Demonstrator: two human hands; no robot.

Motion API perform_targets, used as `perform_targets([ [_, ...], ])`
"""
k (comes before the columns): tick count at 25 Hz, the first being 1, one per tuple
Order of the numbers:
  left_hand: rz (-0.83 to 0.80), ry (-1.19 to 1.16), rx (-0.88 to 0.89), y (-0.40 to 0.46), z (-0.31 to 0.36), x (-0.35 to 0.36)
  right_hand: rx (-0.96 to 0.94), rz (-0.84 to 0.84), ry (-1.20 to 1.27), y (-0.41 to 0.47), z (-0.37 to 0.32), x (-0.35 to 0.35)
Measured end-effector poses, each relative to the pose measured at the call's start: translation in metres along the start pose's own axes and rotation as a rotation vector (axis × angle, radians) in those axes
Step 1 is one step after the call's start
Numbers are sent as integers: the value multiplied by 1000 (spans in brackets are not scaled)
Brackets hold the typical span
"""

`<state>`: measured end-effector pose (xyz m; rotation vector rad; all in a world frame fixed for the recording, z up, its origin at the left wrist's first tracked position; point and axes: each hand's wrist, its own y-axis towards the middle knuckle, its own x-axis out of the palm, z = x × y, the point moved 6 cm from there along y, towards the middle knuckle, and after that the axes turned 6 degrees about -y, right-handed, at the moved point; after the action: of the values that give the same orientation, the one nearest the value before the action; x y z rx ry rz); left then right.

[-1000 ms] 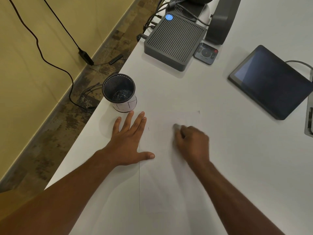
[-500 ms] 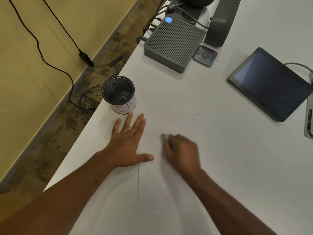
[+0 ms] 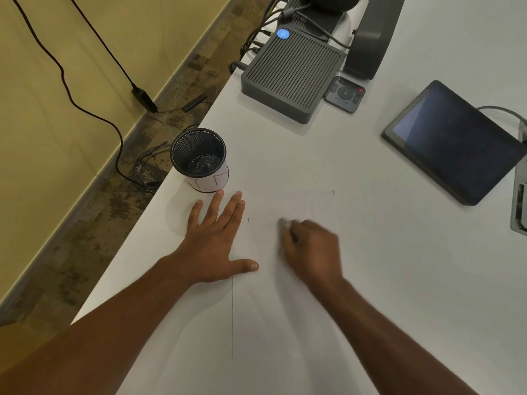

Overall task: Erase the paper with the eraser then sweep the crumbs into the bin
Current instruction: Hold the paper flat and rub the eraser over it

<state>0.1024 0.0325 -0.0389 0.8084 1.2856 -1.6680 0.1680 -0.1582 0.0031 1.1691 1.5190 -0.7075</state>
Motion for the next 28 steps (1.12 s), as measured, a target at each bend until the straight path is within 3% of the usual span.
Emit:
perform_targets([
  [2,2,2,4,0,1,0,-54,-21,-4,-2,-6,3],
  [5,-15,5,3,0,1,1,91,-18,-67,13,6,-3],
  [9,-11,12,-4,1,0,1,-92,-68,-64,2,-16,4],
  [12,-16,13,-1,1,0,1,86,-4,-91,24,13,-10],
  [16,1,4,2,0,1,0,-139,-83,-52,-3,-27,9],
  [20,-8,5,1,1,1,0,96,-30,-127,24,5,-6],
  [24,-1,5,2,0,0,0,-97,-115,-94,0,-31,7],
  [28,1,1,2,1,0,1,175,-74,-164,28,14,-8],
])
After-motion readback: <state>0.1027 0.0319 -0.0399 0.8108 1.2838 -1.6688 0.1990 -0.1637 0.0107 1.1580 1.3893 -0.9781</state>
